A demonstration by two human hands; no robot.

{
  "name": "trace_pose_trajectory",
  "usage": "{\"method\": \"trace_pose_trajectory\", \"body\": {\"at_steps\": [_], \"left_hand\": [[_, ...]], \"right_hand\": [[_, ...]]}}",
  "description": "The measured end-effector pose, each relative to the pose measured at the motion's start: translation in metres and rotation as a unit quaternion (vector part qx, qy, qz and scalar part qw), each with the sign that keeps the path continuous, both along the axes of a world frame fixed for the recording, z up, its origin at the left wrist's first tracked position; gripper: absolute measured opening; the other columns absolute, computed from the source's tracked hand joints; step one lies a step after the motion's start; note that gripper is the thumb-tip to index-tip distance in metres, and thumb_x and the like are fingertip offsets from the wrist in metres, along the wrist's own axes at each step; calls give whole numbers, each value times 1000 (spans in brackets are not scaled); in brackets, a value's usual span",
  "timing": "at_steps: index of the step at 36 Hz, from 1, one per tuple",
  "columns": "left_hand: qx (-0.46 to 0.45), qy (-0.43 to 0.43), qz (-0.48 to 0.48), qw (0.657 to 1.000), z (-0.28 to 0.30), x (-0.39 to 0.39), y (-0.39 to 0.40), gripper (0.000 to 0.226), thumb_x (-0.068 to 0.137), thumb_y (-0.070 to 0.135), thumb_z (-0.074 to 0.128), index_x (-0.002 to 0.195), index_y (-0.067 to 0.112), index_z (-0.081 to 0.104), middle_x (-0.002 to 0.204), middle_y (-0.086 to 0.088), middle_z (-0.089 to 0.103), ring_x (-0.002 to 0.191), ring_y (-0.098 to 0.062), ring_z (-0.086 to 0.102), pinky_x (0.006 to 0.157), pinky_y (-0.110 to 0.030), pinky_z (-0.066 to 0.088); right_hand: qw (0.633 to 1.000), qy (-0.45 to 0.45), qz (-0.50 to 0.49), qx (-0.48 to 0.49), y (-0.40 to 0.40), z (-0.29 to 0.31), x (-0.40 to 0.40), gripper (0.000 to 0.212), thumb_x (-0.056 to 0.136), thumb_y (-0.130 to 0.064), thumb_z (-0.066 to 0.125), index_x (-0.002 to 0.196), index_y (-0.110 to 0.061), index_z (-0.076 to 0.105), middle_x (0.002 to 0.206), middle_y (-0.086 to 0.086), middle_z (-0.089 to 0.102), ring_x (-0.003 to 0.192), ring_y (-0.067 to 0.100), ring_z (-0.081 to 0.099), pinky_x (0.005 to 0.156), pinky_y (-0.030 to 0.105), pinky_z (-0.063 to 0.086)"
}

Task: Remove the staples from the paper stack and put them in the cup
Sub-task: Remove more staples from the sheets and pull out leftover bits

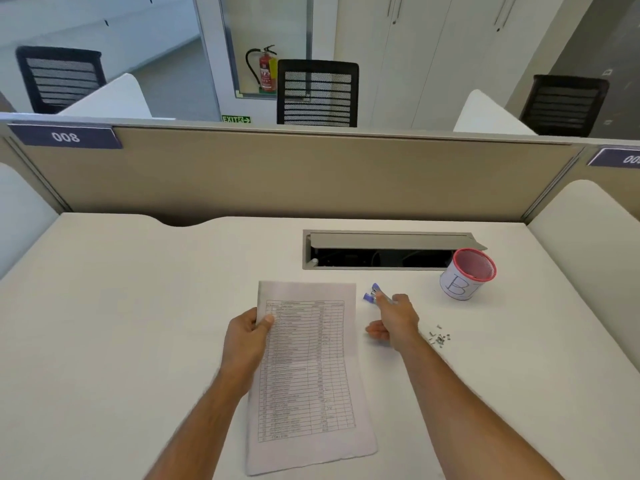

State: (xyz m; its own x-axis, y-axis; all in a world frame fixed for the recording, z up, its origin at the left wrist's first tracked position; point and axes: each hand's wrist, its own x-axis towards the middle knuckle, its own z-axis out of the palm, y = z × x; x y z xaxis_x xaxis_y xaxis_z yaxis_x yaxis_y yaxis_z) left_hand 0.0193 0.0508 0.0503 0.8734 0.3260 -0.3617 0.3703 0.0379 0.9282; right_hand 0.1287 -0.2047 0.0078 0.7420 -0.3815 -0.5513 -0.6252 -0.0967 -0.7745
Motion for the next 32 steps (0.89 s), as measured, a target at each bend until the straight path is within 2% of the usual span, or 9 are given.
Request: {"method": "trace_pose_trajectory", "body": {"at_steps": [3,6,12,16,19,22,26,28,32], "left_hand": [[8,4,-4,1000,-1,-1,0,21,106,16,57,116,14,76,98,-1,83,92,-22,80,82,-39,65],[19,10,-6,1000,-3,-3,2,21,106,17,58,117,12,75,98,0,83,90,-20,80,80,-37,65],[19,23,2,1000,-6,-8,11,21,106,17,57,118,13,75,96,0,83,88,-20,81,78,-36,65],[18,25,3,1000,-5,-11,13,22,106,18,57,119,12,74,97,0,83,88,-20,81,78,-36,65],[12,25,-2,1000,-3,-13,13,22,106,17,58,119,12,74,98,-1,83,88,-19,81,75,-33,64],[8,32,-9,999,-2,-16,11,21,106,17,58,118,12,75,97,0,83,88,-19,81,76,-35,64],[-8,38,-15,999,-1,-22,7,21,106,16,58,117,12,75,97,-1,83,88,-20,81,77,-35,64],[-26,42,-15,999,0,-25,3,21,106,15,58,117,11,75,98,-2,83,89,-22,81,81,-40,64],[-22,43,-23,999,2,-30,-3,21,105,15,59,116,12,76,96,-1,83,88,-21,81,84,-43,65]], "right_hand": [[999,10,10,-49,4,0,8,45,95,-51,60,114,-11,55,76,19,74,55,34,74,67,48,65],[993,14,38,-114,8,2,12,42,98,-48,56,102,-6,63,76,13,75,48,29,71,62,45,65],[960,23,130,-245,18,6,3,25,97,-36,54,102,-13,60,62,1,73,38,12,61,45,21,47],[934,37,172,-312,21,-2,1,11,85,-20,53,95,-18,57,76,0,76,65,21,72,64,31,60],[905,27,206,-372,20,0,-4,24,85,-10,55,108,-16,59,96,6,73,84,28,69,59,26,46],[895,-12,213,-392,18,-1,-9,27,90,-9,54,117,-16,53,102,13,68,84,31,67,59,29,44],[941,-93,135,-297,15,15,-16,34,90,-7,56,119,-20,44,94,12,68,71,27,64,61,35,54],[961,-153,76,-215,19,32,-18,40,93,-11,62,128,-20,45,96,12,70,77,29,68,72,42,60],[966,-242,25,86,31,77,-29,59,92,-11,70,142,-25,42,92,14,73,80,22,72,84,41,61]]}}
